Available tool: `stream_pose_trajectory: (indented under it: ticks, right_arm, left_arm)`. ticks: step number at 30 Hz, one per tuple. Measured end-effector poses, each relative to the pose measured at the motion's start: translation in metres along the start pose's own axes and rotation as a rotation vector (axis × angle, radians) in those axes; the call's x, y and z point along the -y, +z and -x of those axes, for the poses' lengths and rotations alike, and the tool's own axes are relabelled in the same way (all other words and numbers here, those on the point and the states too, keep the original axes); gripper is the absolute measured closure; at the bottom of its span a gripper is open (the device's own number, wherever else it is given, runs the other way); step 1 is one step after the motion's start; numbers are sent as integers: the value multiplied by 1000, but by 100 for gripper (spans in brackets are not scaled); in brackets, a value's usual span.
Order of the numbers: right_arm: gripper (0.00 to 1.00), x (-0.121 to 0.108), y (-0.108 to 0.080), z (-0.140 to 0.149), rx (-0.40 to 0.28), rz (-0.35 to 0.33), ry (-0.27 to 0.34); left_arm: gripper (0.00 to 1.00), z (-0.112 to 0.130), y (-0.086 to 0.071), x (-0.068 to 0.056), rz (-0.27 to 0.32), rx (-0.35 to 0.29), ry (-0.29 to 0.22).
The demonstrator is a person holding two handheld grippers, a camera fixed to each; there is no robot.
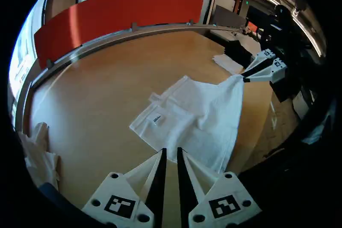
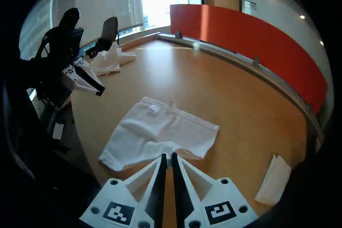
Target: Fold towel
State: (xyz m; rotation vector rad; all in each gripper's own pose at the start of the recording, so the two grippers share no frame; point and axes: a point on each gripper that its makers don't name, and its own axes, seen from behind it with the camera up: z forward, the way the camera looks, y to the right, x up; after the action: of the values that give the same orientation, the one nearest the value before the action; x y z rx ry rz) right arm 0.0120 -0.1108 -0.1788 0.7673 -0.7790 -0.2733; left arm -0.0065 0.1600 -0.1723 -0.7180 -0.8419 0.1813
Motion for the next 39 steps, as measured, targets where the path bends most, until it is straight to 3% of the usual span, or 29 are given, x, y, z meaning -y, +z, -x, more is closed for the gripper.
stream_pose_trajectory:
  ticks: [1,3,5,7,9,18,32,39]
  right_arm:
    - [90,0,0,0,1,0,-2]
    - [90,0,1,1,2,1,-5]
    - [90,0,1,1,3,2,-9]
    - [90,0,2,1,3,1,-11]
    - [90,1,2,0,2,0,-12]
    - [90,4,2,1,0,0,-15]
    - [90,7,3,7,7,3,-13]
    - [90,6,2,8,6,6,-10]
  left_arm:
    - [82,3,0,-3,7,4,7]
    - [68,9,1,-9,21,13,21]
    - [52,14,1,-15,34,20,34]
    - [28,19,1,-20,44,28,45]
    - [10,23,2,-25,56,36,56]
    - [9,43,12,-51,104,55,122]
    - [10,89,49,-105,197,90,244]
    - [10,103,62,-122,232,102,297]
